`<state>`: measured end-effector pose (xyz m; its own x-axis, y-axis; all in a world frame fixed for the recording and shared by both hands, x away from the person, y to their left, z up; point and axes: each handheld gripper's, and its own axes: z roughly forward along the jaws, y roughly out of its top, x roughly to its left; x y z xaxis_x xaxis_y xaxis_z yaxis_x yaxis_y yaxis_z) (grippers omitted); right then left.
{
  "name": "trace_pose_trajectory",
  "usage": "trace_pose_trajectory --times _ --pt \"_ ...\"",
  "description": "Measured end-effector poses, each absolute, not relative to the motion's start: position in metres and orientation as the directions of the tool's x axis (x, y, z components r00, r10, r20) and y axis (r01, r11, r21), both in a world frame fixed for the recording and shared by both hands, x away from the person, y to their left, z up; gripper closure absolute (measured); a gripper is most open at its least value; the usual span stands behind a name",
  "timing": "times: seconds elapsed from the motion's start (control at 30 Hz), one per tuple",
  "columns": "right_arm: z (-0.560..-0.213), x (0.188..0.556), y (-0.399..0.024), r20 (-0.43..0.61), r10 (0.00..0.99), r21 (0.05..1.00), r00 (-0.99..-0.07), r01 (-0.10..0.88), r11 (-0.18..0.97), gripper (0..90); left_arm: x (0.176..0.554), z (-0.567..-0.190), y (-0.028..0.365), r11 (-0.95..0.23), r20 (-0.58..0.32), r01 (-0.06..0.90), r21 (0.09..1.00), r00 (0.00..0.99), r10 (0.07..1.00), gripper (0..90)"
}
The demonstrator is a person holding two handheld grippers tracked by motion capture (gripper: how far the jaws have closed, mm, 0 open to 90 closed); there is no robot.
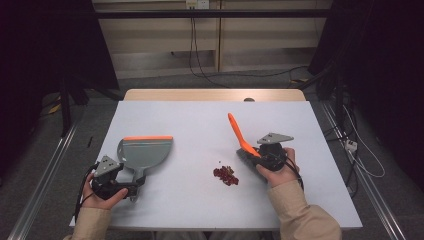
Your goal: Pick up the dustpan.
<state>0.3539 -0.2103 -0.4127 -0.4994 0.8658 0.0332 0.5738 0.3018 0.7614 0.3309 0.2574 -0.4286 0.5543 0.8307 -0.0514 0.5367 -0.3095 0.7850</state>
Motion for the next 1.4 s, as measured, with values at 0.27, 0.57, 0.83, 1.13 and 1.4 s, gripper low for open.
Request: trace_pose_trajectory --times 0.27,0.57,0.83,1.13,1.4 --pt "-0.409 0.351 -0.209 0.029 0.871 0.78 -0.49 0.557 0.286 71.2 0.33 -0.435 0.255 -0.324 -0.032 0.586 0.743 0.514 0.857 7.3" --pt "-0.409 0.349 -0.212 0.029 0.874 0.784 -0.484 0.554 0.281 71.1 0.339 -0.433 0.257 -0.291 -0.067 0.655 0.697 0.464 0.883 20.5" --pt "-0.408 0.351 -0.212 0.029 0.878 0.789 -0.478 0.551 0.273 71.2 0.362 -0.439 0.241 -0.315 -0.097 0.721 0.618 0.467 0.879 50.9" --pt "-0.409 0.35 -0.221 0.036 0.886 0.793 -0.462 0.553 0.256 71.2 0.366 -0.432 0.25 -0.359 -0.057 0.677 0.643 0.509 0.859 63.1" --pt "-0.408 0.35 -0.223 0.041 0.886 0.795 -0.462 0.552 0.251 71.2 0.359 -0.418 0.256 -0.391 -0.078 0.626 0.675 0.587 0.806 63.2"
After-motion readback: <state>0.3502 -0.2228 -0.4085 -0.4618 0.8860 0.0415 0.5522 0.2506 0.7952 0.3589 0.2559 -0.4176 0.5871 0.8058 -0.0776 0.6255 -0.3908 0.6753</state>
